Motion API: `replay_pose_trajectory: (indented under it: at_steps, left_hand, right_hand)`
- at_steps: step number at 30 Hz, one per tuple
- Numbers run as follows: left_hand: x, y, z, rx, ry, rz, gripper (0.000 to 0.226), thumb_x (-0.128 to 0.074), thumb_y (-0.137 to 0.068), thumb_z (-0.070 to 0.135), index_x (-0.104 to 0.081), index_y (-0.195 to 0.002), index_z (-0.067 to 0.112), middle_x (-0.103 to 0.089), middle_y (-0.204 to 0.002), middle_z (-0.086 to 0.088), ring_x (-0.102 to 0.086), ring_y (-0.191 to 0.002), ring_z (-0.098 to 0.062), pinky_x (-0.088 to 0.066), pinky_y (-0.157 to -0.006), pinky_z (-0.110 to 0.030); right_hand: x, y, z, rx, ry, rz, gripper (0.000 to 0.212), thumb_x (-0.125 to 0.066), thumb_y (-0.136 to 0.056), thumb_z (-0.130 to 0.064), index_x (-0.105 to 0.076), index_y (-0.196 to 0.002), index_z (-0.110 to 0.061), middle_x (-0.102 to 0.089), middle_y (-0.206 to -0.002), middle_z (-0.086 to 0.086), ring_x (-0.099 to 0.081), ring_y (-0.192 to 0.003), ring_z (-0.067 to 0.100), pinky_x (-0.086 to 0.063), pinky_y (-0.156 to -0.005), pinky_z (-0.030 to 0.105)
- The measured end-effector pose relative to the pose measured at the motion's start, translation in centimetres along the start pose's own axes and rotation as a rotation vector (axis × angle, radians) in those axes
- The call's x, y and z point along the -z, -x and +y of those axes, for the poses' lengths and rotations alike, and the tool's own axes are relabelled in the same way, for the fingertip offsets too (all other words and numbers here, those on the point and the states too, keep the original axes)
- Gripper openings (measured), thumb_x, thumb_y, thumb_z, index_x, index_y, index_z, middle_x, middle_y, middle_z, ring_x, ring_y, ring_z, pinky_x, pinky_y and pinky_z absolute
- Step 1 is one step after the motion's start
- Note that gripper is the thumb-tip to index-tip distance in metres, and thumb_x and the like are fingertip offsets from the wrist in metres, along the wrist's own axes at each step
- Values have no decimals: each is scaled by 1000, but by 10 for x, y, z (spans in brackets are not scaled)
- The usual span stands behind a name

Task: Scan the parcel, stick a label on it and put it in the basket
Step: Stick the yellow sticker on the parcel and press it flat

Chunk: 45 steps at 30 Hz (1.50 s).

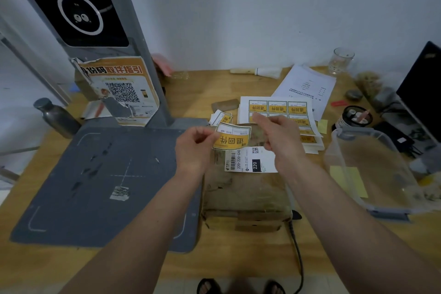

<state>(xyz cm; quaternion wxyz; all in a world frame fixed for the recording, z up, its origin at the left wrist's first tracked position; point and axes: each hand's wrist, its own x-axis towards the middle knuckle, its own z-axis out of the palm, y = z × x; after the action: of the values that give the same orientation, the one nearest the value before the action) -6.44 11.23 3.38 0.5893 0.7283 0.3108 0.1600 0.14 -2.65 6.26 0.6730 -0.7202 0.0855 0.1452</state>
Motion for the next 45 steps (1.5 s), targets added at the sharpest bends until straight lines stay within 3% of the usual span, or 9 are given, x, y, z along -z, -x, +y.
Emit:
replay_pose_trajectory:
  at_steps: [5,11,22,26,32,34,38,42,45]
  left_hand:
    - [6,-9,-3,36,38,-38,4,-71,-82,15,-69,-79,15,-71,-79,5,-64,-71,-3,-47,-62,-11]
    - [11,-26,5,-136,-262,-237,22,-72,-80,10,-62,-67,25,-69,-76,3,-64,-73,-12,-49,-68,-20]
    - [16,-35,-5,-324,-378,-346,24,-76,-73,11,-64,-75,32,-64,-74,10,-55,-66,-9,-43,-64,-24]
    - [19,-34,-5,-195,-301,-240,70,-83,-67,16,-47,-125,32,-42,-109,2,-48,-96,-12,-46,-84,-22]
    - [17,-40,-7,143,-118,-284,53,-83,-69,27,-55,-112,16,-58,-103,3,-56,-95,-12,-44,-70,-20]
    - [9,-39,-9,174,-44,-309,38,-81,-72,24,-64,-103,11,-64,-98,2,-59,-89,-10,-41,-64,-15]
    - [-10,-38,-12,236,29,-294,11,-76,-77,18,-70,-84,12,-69,-84,2,-63,-83,-12,-50,-72,-20]
    - [-28,-39,-20,286,-13,-294,6,-75,-78,21,-70,-78,18,-73,-90,-1,-67,-94,-20,-54,-91,-37]
    - [-41,-39,-24,305,-49,-302,6,-73,-80,23,-70,-80,18,-71,-87,-1,-65,-82,-16,-54,-81,-33]
  right_hand:
    - [2,-7,17,68,228,19,23,-69,-83,-24,-57,-101,-16,-54,-95,0,-51,-86,16,-39,-65,24]
    - [-16,-7,7,760,1004,-89,38,-72,-80,-21,-61,-116,-24,-44,-109,-3,-40,-109,16,-42,-78,28]
    - [-40,4,27,1064,1283,104,17,-90,-53,-17,-73,-59,-19,-57,-64,-1,-57,-66,20,-23,-55,23]
    - [-41,6,25,630,970,34,8,-74,-80,-22,-77,-77,-15,-62,-85,4,-52,-84,18,-37,-70,27]
    - [-19,5,10,-92,-60,128,9,-76,-79,-10,-68,-82,-7,-65,-72,5,-60,-47,10,-43,-39,16]
    - [-13,3,12,-176,-133,152,14,-74,-81,-9,-62,-86,-5,-57,-63,2,-52,-32,5,-34,-30,11]
    - [-4,-11,23,-256,-112,198,31,-79,-76,-21,-60,-96,-7,-55,-74,3,-45,-58,12,-39,-48,21]
    - [7,-23,36,-301,-54,218,37,-76,-79,-25,-61,-107,-5,-52,-67,-1,-44,-59,12,-40,-59,27]
    - [15,-29,43,-331,-14,206,32,-74,-81,-27,-63,-103,-7,-64,-73,3,-56,-65,15,-47,-61,27]
